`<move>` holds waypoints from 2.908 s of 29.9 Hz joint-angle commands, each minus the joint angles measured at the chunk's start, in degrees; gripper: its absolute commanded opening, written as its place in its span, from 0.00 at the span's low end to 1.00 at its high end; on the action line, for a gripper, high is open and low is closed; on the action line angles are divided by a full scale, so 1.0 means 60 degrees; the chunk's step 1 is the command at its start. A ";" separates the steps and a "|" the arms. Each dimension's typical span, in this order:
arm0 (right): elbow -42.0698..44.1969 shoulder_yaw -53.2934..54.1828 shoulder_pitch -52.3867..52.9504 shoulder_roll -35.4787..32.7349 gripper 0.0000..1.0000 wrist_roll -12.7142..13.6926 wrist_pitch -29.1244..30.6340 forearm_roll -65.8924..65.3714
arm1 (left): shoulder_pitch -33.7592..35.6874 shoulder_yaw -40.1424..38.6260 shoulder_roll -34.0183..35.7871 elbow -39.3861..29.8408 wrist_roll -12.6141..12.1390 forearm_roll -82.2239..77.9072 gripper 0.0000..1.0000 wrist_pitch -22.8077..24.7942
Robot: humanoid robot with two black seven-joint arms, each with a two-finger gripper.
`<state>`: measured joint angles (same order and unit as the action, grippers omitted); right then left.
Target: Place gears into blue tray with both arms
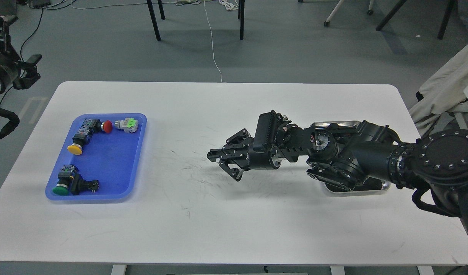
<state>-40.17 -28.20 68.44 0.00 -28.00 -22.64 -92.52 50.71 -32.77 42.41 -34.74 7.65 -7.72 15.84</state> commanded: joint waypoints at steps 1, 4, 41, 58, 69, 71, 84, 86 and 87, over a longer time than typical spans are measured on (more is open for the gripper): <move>-0.0160 -0.0002 -0.0098 -0.0001 0.01 0.0001 -0.0021 -0.0121 | -0.0014 0.0056 0.0255 -0.0317 -0.0001 0.0012 0.99 -0.0150; -0.0160 -0.0002 -0.0171 -0.0001 0.01 0.0001 -0.0021 -0.0238 | -0.0043 0.0071 0.0446 -0.0610 -0.0016 0.0012 0.99 -0.0238; -0.0379 0.2196 -0.0860 -0.0001 0.01 0.0001 -0.0446 0.0875 | -0.0116 0.0218 0.1238 -0.1314 -0.0045 0.0012 0.99 -0.0355; -0.0806 0.2211 -0.1695 -0.0001 0.01 0.0001 0.0637 0.3481 | -0.0102 0.0218 0.1618 -0.1592 -0.0045 0.0012 0.99 -0.0370; -0.0541 0.2050 -0.2002 -0.0001 0.02 0.0001 0.2161 0.3381 | -0.0102 0.0218 0.1955 -0.1914 -0.0045 0.0012 0.99 -0.0443; -0.0600 0.1860 -0.2075 -0.0001 0.02 0.0001 0.2336 0.3351 | -0.0102 0.0218 0.1970 -0.1929 -0.0045 0.0012 0.99 -0.0458; -0.0512 0.1698 -0.2120 -0.0001 0.06 0.0001 0.2293 0.2940 | -0.0102 0.0218 0.1970 -0.1944 -0.0045 0.0012 0.99 -0.0472; -0.0512 0.1698 -0.2120 -0.0001 0.09 0.0001 0.2293 0.2940 | -0.0102 0.0218 0.1999 -0.1944 -0.0045 0.0012 0.99 -0.0472; -0.0512 0.1698 -0.2120 -0.0001 0.14 0.0001 0.2293 0.2940 | -0.0102 0.0218 0.1999 -0.1944 -0.0045 0.0012 0.99 -0.0472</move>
<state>-43.21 -18.02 55.73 0.00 -28.00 -8.88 -74.96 50.10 -31.46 54.20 -46.41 7.38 -7.64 13.00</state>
